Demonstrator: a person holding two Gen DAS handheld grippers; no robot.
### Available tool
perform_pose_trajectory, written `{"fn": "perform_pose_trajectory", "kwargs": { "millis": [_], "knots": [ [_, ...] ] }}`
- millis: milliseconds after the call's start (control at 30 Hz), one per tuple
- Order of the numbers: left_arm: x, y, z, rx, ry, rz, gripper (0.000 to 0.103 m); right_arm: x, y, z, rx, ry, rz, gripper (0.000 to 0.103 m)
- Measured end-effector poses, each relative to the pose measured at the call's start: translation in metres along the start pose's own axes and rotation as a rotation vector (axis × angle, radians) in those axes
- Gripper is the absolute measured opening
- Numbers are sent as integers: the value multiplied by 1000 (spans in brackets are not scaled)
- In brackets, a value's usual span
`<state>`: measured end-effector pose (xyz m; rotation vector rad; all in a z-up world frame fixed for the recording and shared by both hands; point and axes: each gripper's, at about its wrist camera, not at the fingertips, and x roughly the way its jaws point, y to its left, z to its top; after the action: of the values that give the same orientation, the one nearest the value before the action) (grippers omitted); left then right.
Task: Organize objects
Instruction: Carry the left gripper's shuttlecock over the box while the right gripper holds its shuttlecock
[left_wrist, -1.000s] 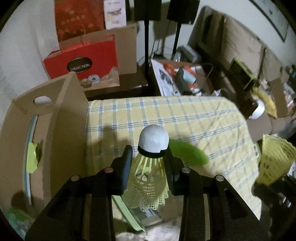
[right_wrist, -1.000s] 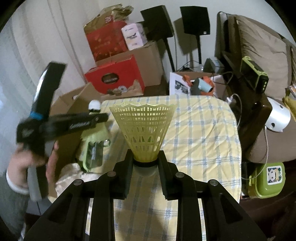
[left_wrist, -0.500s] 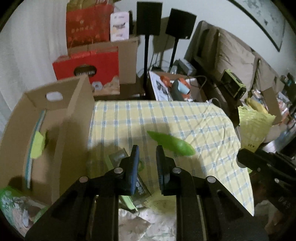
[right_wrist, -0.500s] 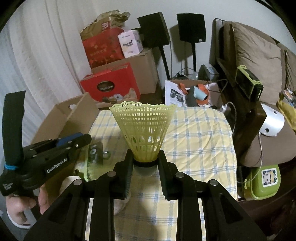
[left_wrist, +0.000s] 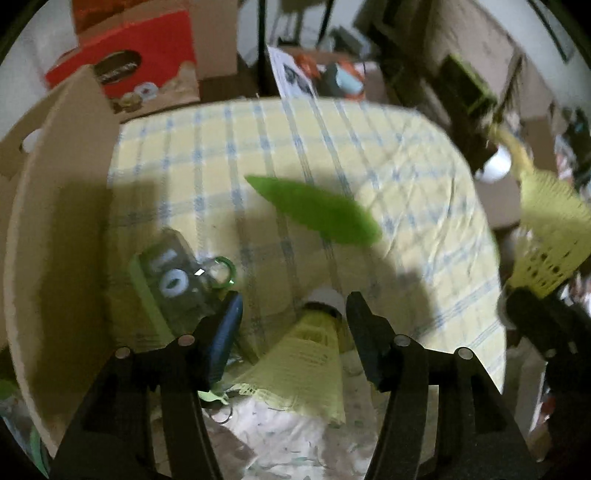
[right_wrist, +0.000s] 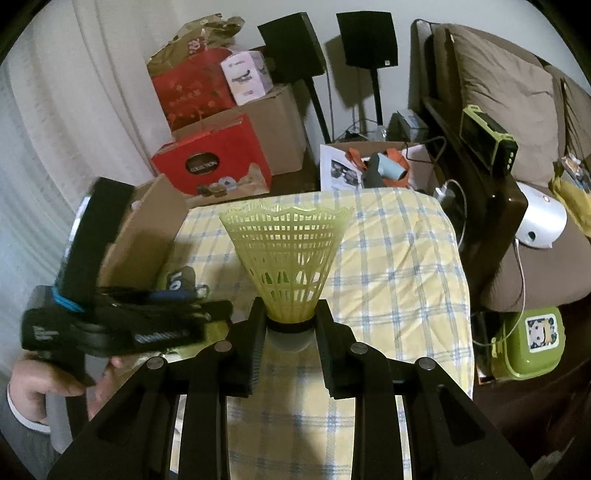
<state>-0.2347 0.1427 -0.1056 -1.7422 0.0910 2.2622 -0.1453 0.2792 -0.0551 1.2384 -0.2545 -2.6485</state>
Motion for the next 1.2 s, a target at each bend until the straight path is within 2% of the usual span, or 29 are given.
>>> {"fn": "perform_pose_trajectory", "kwargs": {
  "millis": [167,333,433,567,633,800,967,1200],
  "knots": [
    [12,-14,-3,69,52,44,55,4,-3,-4,3,15,-3,26],
    [19,-27,-10,158,88,91,33,8,-4,-6,8,26,3,26],
    [16,-28,-14,158,82,75,30,9,-4,-6,6,30,0,26],
    [-3,-17,-17,92,-23,11,30,9,-1,-5,-1,22,-5,26],
    [-18,-10,-24,46,-111,-22,30,8,1,-5,-5,14,-13,26],
    [-50,5,-35,-7,-320,3,30,4,11,-1,-30,-8,-43,26],
    [-73,13,-40,-41,-415,11,30,2,24,3,-51,-20,-46,26],
    [-88,26,-46,-76,-480,14,30,-3,36,11,-62,-39,-50,26]
  ]
}}
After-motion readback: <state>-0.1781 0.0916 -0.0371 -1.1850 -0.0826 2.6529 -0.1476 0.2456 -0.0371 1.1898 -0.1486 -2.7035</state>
